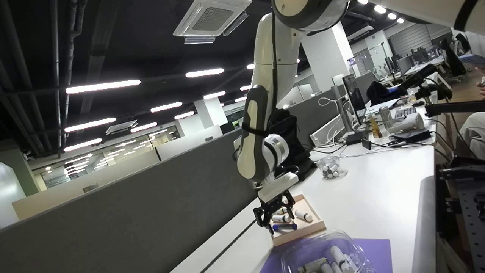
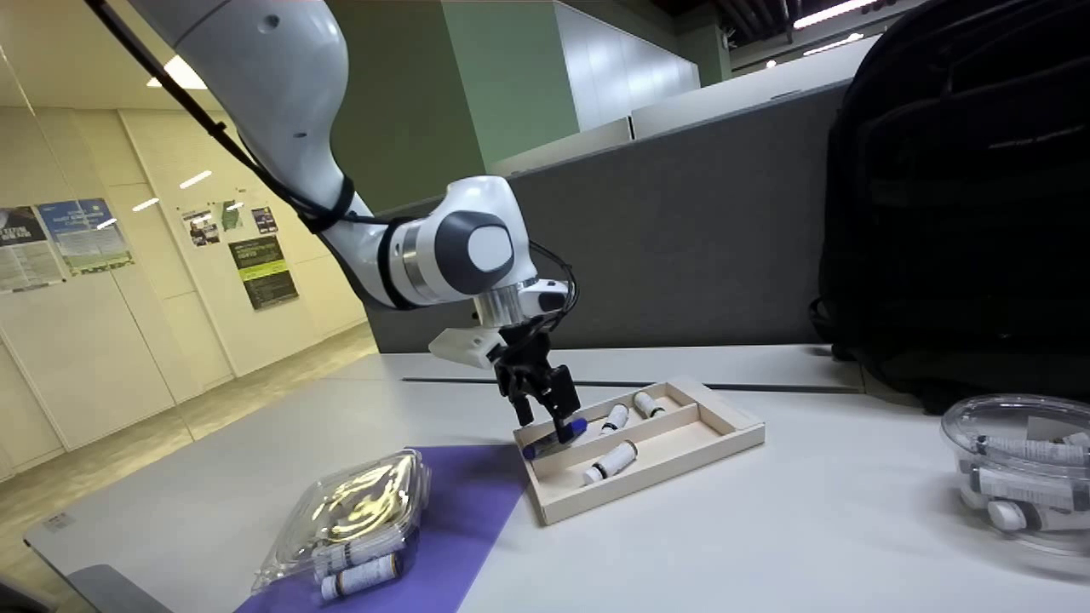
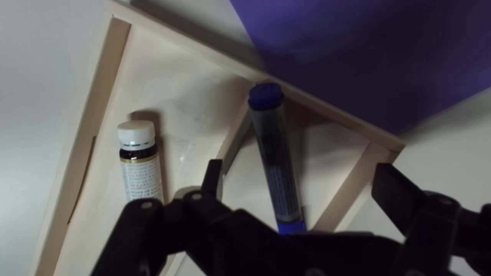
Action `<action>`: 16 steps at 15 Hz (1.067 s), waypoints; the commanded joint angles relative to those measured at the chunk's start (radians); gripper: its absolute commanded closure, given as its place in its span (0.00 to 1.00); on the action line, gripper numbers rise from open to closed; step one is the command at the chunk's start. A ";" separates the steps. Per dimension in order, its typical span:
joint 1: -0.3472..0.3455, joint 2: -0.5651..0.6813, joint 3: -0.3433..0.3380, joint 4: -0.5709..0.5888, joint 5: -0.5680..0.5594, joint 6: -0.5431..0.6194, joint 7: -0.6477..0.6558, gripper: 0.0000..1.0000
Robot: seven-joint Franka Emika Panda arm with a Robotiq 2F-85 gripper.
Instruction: Pick the marker from the box and put it on the table
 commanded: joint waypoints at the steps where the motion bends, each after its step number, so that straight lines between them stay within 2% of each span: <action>1: -0.003 -0.012 -0.005 -0.004 0.025 -0.026 -0.037 0.26; 6: -0.008 -0.012 -0.008 -0.007 0.038 -0.045 -0.046 0.63; 11: -0.014 -0.018 -0.014 -0.010 0.042 -0.060 -0.045 0.95; 12: -0.015 -0.023 -0.014 -0.014 0.044 -0.060 -0.045 0.98; 16: -0.015 -0.053 -0.011 -0.048 0.053 -0.045 -0.055 0.95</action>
